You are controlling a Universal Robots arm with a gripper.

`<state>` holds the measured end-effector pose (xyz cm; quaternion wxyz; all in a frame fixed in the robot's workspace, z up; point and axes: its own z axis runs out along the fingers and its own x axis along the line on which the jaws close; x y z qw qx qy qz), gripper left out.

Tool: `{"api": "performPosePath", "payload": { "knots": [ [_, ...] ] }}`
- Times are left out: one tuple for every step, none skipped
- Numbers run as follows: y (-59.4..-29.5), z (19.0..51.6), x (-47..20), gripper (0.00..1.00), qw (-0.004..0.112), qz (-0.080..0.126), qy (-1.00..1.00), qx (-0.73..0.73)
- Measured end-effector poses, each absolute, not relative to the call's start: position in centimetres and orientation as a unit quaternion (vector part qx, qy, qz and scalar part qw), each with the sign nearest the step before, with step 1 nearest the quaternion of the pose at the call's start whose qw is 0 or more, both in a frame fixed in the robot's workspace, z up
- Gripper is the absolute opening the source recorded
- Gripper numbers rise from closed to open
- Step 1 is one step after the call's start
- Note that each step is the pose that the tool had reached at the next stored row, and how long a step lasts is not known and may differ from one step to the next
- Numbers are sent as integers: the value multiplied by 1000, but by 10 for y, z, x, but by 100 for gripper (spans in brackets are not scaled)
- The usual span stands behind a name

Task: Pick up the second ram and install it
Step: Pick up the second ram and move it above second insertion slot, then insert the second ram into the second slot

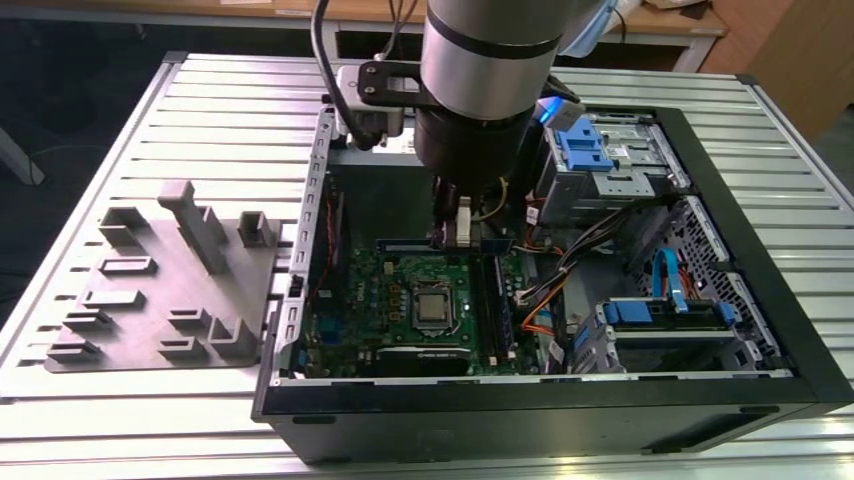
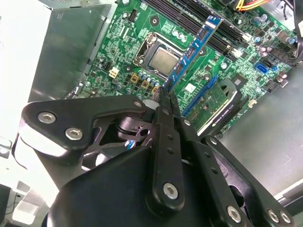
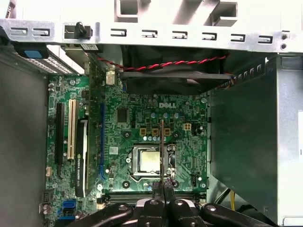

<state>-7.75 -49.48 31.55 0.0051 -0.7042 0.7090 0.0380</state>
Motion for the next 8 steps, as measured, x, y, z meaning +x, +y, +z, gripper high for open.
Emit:
{"api": "performPosePath", "payload": {
  "knots": [
    [-495,315,-77,8,5,38,709,-704],
    [-495,315,-77,8,5,38,709,-704],
    [-495,315,-77,8,5,38,709,-704],
    [-495,315,-77,8,5,38,709,-704],
    [-495,315,-77,8,5,38,709,-704],
    [-495,315,-77,8,5,38,709,-704],
    [-495,315,-77,8,5,38,709,-704],
    [-495,315,-77,8,5,38,709,-704]
  ]
}}
